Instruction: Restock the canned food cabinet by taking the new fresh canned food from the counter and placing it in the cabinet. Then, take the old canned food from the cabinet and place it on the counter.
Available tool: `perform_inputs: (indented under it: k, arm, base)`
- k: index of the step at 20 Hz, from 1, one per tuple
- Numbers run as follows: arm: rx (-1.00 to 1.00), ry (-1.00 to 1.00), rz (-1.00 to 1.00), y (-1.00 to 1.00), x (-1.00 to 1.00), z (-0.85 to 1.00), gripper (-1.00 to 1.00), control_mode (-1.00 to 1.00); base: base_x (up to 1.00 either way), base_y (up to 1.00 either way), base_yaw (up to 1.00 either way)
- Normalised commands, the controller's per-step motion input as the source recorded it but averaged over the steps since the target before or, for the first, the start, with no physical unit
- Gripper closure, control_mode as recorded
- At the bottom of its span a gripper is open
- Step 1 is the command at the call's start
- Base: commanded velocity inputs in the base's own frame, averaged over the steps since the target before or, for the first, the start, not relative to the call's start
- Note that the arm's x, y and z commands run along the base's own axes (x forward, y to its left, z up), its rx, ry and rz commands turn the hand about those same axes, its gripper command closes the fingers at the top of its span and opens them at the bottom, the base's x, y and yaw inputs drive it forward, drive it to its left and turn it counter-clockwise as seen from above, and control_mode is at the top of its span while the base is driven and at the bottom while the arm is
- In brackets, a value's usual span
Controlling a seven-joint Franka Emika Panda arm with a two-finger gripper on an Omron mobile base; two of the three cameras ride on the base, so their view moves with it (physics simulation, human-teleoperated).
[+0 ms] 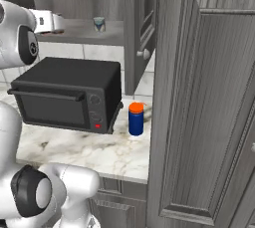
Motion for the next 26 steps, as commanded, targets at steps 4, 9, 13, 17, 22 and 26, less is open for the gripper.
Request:
perform_inputs:
  k: [4, 9, 13, 17, 22, 26]
  arm:
    - [-0.21, 0.18, 0.03, 0.65, 0.01, 0.0, -1.0, -1.0]
    - [-0.03, 0.03, -0.02, 0.08, 0.24, -0.18, -1.0, -1.0]
    - [0.0, 0.0, -0.1, 0.05, 0.41, -0.16, -1.0, -1.0]
    - [0.12, -0.01, -0.14, 0.0, 0.24, -0.01, -1.0, -1.0]
    - [0.18, -0.01, -0.07, 0.0, 0.08, 0.02, -1.0, -1.0]
    - [0.04, 0.0, 0.0, 0.0, 0.28, 0.0, -1.0, -1.0]
  base:
    - [0.0, 0.0, 0.0]
    - [0.0, 0.0, 0.0]
    - [0.0, 0.0, 0.0]
    - [0.0, 0.0, 0.0]
    - [0.0, 0.0, 0.0]
    - [0.0, 0.0, 0.0]
